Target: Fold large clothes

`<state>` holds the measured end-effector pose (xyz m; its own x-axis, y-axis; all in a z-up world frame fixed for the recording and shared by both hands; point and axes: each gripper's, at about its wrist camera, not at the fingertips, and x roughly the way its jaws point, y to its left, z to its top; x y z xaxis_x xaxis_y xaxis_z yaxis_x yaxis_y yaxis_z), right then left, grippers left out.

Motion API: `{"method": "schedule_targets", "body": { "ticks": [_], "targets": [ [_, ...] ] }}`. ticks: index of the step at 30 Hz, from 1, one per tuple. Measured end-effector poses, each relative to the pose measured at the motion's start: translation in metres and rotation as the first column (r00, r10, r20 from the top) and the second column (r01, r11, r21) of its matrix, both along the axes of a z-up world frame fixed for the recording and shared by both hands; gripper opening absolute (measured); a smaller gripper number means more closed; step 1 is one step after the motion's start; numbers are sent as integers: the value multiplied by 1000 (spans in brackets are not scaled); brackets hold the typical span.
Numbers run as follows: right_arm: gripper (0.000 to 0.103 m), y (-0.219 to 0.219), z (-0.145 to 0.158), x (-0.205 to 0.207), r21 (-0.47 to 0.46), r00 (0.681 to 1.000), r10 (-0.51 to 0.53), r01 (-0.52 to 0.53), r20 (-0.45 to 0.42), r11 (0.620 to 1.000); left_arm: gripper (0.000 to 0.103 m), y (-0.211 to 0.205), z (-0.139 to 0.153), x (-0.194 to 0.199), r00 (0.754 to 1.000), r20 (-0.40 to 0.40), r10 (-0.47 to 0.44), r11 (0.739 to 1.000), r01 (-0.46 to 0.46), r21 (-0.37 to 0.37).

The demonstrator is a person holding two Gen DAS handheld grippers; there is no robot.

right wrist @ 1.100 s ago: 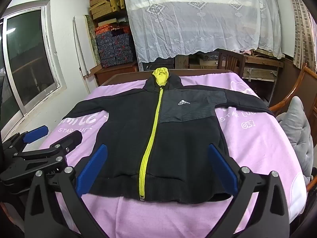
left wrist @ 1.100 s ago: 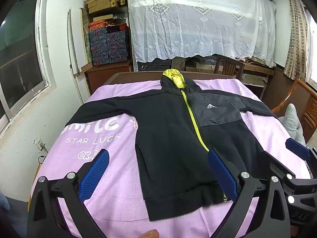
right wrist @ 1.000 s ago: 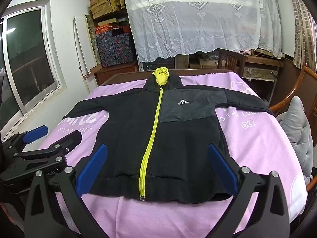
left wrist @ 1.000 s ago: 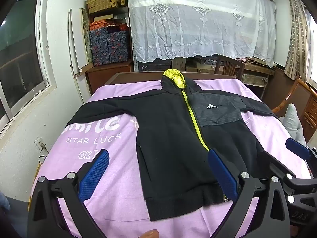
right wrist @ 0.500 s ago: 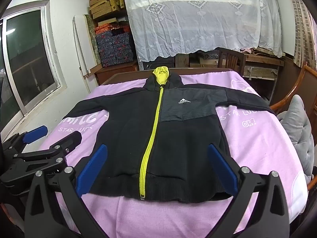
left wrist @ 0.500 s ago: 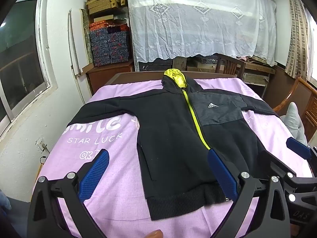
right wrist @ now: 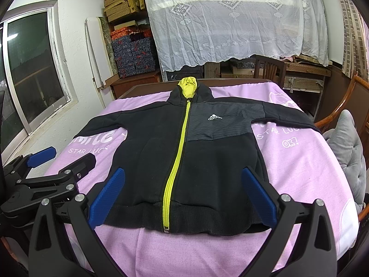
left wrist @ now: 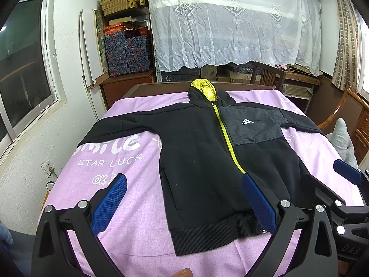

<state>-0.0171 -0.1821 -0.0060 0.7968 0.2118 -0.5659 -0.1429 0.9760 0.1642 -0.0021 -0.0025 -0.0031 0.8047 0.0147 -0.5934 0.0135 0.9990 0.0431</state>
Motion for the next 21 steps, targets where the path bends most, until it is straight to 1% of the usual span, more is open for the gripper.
{"method": "schedule_targets", "body": {
  "ticks": [13,18,21],
  "targets": [
    [99,-3,2,1,3,1000,0,0,-2,1000,100,-1,0,0,1000,-2,1,1000,-1,3],
    [99,6,-2,-2,2,1000,2,-2,-3,1000,100,5,1,1,1000,-4,1,1000,-1,2],
    [99,4,-1,-2,5,1000,2,-2,-6,1000,100,7,1,1,1000,-6,2,1000,-2,1]
  ]
}}
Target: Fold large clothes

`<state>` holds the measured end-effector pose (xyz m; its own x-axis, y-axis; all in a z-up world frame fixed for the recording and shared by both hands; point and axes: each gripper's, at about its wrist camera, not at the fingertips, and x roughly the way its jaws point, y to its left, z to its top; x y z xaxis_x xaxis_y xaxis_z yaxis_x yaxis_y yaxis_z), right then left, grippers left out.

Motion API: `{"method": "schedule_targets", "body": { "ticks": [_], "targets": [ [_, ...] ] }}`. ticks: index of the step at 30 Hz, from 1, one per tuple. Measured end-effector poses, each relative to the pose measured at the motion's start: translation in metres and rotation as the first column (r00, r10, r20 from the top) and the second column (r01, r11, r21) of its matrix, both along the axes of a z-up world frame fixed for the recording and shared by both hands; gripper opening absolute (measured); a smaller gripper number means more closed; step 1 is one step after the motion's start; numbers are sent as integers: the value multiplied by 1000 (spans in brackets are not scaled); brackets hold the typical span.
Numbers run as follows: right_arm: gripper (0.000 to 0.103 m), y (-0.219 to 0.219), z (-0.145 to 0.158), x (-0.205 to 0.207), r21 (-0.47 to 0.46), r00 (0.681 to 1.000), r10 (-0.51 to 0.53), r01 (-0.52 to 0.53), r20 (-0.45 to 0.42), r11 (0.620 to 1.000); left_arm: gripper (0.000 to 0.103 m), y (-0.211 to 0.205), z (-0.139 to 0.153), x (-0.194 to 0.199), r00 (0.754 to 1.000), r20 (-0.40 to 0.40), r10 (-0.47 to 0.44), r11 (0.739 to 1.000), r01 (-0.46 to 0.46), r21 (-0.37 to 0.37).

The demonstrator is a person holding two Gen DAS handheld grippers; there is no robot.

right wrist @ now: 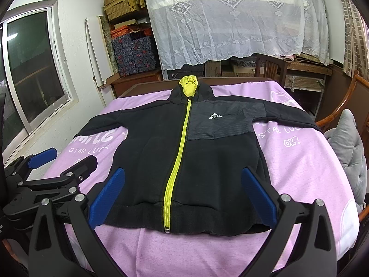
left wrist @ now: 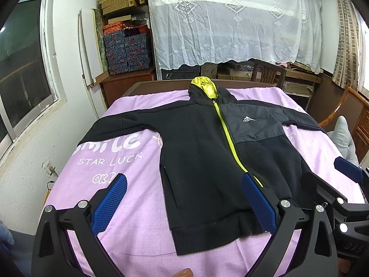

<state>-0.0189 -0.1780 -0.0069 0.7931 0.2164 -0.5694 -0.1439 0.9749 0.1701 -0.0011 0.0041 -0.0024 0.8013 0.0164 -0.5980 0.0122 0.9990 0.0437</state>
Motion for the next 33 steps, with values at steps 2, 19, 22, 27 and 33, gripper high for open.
{"method": "schedule_targets", "body": {
  "ticks": [2,19,22,27,33],
  "targets": [
    [99,-2,-3,4,1,1000,1,-1,-2,1000,100,0,0,0,1000,0,0,1000,0,1],
    [99,0,-11,8,6,1000,2,-2,-8,1000,100,2,-13,0,1000,-7,-4,1000,4,3],
    [99,0,-11,8,8,1000,2,-2,-10,1000,100,3,-15,0,1000,-8,-4,1000,4,5],
    [99,-2,-17,7,14,1000,2,-2,-17,1000,100,5,-21,-3,1000,-19,-7,1000,7,9],
    [99,-5,-17,9,18,1000,3,-3,-26,1000,100,5,-22,-2,1000,-21,-7,1000,8,11]
  ]
}}
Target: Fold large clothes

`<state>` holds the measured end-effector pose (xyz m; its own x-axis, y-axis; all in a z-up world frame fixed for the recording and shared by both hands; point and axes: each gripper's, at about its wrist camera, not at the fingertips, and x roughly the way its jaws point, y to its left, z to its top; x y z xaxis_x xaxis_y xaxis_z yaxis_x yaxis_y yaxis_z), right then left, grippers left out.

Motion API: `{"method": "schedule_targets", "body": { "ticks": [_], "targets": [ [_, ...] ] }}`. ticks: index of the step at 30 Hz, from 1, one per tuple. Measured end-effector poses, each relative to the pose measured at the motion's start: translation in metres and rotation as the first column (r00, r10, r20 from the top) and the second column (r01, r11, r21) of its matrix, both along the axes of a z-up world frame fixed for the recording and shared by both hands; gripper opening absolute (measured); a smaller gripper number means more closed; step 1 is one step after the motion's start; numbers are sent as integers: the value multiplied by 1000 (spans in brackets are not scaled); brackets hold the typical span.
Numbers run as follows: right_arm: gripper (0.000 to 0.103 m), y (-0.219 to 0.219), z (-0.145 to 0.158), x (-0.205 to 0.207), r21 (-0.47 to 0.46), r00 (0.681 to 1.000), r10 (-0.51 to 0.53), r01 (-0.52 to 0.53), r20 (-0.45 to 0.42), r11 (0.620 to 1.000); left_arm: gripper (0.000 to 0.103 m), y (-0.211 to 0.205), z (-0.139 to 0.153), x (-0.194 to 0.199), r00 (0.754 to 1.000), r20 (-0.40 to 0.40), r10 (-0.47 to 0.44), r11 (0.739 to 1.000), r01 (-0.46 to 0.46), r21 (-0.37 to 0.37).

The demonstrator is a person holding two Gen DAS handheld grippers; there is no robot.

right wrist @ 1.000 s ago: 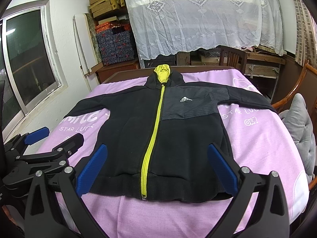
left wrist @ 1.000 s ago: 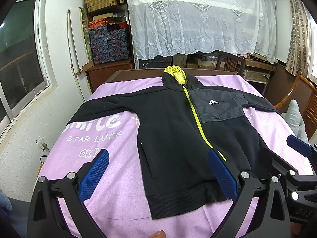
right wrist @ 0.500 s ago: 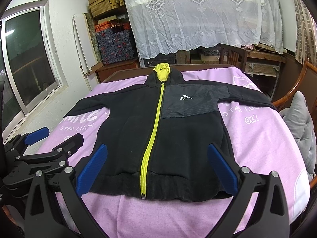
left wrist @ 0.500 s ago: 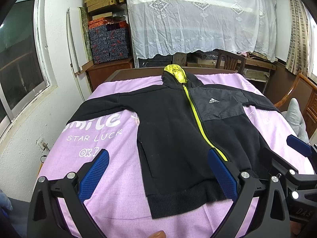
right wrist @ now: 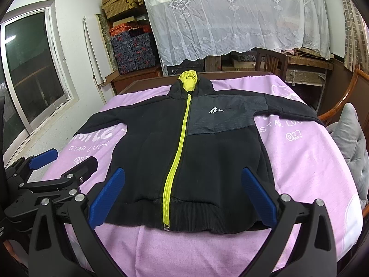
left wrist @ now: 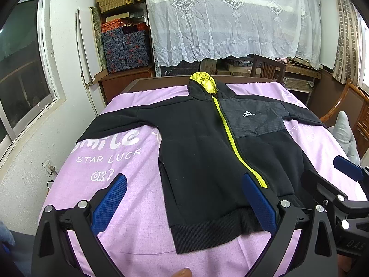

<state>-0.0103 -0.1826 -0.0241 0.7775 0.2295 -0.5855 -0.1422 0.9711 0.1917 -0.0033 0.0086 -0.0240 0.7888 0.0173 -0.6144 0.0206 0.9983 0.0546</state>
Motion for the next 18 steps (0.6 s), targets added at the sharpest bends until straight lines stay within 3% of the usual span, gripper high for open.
{"method": "schedule_targets", "body": {
  "ticks": [13,18],
  "targets": [
    [99,-3,-6,1,10,999,2,-1,-34,1000,100,-2,-8,6,999,-35,-11,1000,12,4],
    [99,-12,-14,5,23,998,7,-5,-67,1000,100,9,-18,14,994,-100,-45,998,41,-43]
  ]
}}
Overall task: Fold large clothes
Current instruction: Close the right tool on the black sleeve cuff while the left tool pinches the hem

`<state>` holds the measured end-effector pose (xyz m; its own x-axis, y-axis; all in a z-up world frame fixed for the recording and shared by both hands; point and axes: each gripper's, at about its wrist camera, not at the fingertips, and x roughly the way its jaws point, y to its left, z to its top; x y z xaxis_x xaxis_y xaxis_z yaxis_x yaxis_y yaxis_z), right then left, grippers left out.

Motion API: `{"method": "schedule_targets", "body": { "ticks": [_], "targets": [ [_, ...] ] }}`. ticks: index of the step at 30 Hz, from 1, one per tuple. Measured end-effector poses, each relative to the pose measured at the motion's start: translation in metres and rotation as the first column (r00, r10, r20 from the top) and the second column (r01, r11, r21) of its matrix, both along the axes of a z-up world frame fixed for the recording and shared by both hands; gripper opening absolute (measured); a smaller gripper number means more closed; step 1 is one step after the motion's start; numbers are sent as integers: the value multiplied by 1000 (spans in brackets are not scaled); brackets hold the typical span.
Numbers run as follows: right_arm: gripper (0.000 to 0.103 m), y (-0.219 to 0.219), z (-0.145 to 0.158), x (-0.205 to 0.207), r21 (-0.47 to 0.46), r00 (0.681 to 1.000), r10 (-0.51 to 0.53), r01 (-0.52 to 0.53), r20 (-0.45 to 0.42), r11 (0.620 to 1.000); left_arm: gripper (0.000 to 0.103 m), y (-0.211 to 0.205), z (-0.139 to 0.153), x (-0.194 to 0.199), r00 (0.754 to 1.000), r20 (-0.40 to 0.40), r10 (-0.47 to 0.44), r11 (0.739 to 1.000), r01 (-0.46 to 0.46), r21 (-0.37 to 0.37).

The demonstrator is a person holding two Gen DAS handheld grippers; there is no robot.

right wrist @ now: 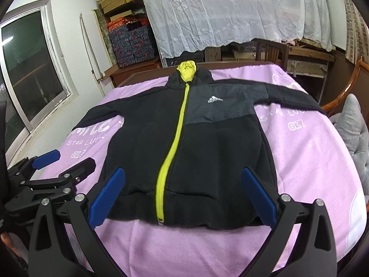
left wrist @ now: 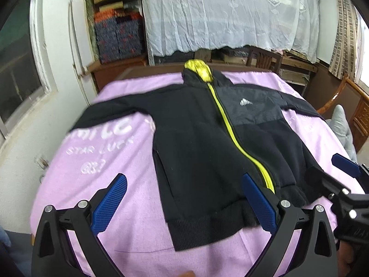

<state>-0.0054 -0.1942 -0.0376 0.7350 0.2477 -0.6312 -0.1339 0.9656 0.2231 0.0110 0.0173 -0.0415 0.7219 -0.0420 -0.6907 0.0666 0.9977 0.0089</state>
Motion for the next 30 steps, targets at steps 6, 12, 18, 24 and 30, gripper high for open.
{"method": "schedule_targets", "body": {
  "ticks": [6,12,18,24,30],
  "targets": [
    [99,-26,-22,5,14,998,-13,14,-66,1000,100,29,-24,16,991,-131,-14,991,-4,-135],
    [99,-66,-55,17,201,988,-5,37,-157,979,99,33,-55,34,971,-233,-46,982,2,-187],
    [99,-90,-69,25,340,983,8,56,-186,939,99,31,-70,45,960,-273,-57,977,-3,-212],
    [99,-114,-68,23,456,986,1,76,-167,887,99,33,-76,45,955,-284,-86,972,18,-235],
    [99,-122,-67,23,379,983,-75,133,-165,916,99,25,-75,42,952,-272,-143,965,72,-254]
  ]
}}
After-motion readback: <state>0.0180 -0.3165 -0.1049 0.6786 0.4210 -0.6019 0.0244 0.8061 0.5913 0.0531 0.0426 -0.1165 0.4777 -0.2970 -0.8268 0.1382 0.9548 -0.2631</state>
